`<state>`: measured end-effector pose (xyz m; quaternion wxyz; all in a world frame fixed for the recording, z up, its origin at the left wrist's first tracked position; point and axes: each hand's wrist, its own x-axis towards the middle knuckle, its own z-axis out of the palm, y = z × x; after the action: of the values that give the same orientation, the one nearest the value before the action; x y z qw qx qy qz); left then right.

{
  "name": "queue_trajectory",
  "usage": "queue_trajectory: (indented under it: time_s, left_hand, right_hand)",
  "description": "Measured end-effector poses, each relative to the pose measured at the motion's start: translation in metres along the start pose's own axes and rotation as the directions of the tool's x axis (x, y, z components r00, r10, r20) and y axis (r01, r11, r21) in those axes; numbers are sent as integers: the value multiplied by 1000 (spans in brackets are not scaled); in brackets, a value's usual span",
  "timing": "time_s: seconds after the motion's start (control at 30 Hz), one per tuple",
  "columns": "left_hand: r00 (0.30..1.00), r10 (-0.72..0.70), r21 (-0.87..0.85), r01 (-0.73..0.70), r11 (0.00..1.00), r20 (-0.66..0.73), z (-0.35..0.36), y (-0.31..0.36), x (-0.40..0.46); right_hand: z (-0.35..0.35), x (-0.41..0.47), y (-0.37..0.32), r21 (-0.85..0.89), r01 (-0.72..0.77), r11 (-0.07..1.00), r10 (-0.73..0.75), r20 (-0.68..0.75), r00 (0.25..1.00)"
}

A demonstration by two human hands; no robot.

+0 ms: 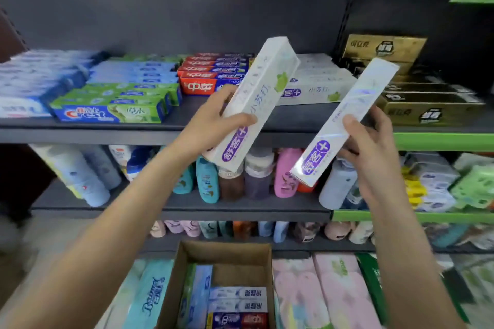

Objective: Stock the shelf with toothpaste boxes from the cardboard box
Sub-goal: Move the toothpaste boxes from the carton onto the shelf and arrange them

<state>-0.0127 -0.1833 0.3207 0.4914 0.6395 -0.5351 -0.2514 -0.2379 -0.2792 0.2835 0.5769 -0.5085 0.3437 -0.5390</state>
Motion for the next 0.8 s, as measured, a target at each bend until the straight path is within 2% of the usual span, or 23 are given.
queue_trajectory:
  time_s: [0.07,0.13,0.2,0.37,0.47,0.5,0.53,0.57,0.6,0.63,0.67,0.7,0.73,0.8]
  left_hand:
    - [988,92,220,-117,969,120,8,19,50]
    - [955,146,423,-248,871,259,25,30,93]
    - [938,144,550,-304,778,315,47,31,127]
    - [944,201,810,-327,487,261,95,8,162]
    - [906,365,870,-346,351,214,105,-6,154]
    - [877,447,845,-366,389,174,105,-6,148]
    - [858,505,767,-390,509,101,104,-2,139]
    - [876,482,613,-391,686,18,102,5,127]
    - [921,388,407,-352,843,-8,99,14,112]
    - [960,275,234,-278,931,48,98,22,99]
    - [972,195,172,-217,961,132,98,28,85]
    - [962,173,254,-224,941,211,99,31,73]
    - [951,182,392,-271,879,248,100,30,63]
    - [949,257,580,-316,751,184,95,23,59]
  right_hand:
    - [-14,14,-6,14,-22,1000,22,3,1000]
    - [-26,25,-12,16,-47,999,47,6,999]
    - [-34,35,-16,23,-70,997,69,10,998]
    - [-40,51,-21,32,-53,998,52,38,998]
    - [-35,56,-18,38,-53,998,50,63,997]
    - [-33,57,-16,41,-52,998,49,68,996]
    - [-32,58,-14,50,-49,998,46,67,997]
    - [-30,60,-12,59,-44,997,41,61,997]
    - [-28,61,-9,71,-36,997,33,48,998]
    - [-27,62,-7,79,-26,997,23,36,999]
    - [-24,63,-5,89,-15,996,13,31,999]
    - [-21,64,-3,95,-10,995,6,39,999]
    - [-17,65,-2,94,-7,996,1,61,998]
    - [-13,68,-1,39,-15,999,9,150,989]
